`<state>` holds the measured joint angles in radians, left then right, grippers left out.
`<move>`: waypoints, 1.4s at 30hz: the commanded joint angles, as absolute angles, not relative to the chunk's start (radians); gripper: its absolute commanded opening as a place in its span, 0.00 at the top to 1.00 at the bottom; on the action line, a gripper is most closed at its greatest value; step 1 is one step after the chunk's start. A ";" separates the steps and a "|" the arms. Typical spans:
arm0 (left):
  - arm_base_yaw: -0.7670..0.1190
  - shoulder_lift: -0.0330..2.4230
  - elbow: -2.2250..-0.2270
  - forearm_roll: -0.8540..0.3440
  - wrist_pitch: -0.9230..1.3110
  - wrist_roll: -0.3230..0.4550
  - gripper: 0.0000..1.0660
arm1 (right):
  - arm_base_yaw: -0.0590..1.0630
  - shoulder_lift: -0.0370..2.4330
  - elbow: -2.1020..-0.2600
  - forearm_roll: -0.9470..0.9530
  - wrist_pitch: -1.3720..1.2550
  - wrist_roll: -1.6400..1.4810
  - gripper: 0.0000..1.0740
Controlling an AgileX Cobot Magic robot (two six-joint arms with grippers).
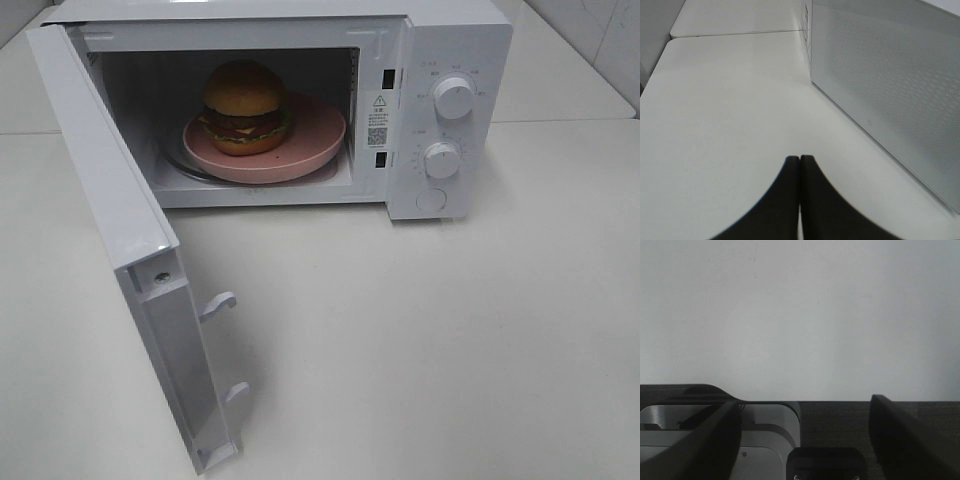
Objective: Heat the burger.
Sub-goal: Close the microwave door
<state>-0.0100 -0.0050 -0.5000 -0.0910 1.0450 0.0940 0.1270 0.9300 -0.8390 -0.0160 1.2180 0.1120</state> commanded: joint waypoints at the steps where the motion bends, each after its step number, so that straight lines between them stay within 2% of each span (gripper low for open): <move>1: -0.012 -0.025 -0.497 -0.098 1.037 0.097 1.00 | 0.128 0.761 -0.700 -0.012 1.203 0.094 0.35; 7: -0.012 -0.025 -0.497 -0.098 1.037 0.097 1.00 | 0.128 0.501 -0.554 0.000 1.104 0.034 0.35; 13: -0.012 -0.025 -0.497 -0.098 1.037 0.097 1.00 | 0.130 0.280 -0.509 0.000 1.007 -0.009 0.35; 24: -0.012 -0.025 -0.497 -0.098 1.037 0.097 1.00 | 0.130 -0.017 -0.506 0.000 1.001 -0.011 0.35; 42: -0.012 -0.024 -0.497 -0.102 1.037 0.097 1.00 | 0.130 -0.030 -0.506 -0.009 1.001 0.000 0.35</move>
<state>-0.0100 -0.0050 -0.5000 -0.0930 1.0450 0.0940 0.1270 -0.0050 -0.5080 0.0000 1.0140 0.0000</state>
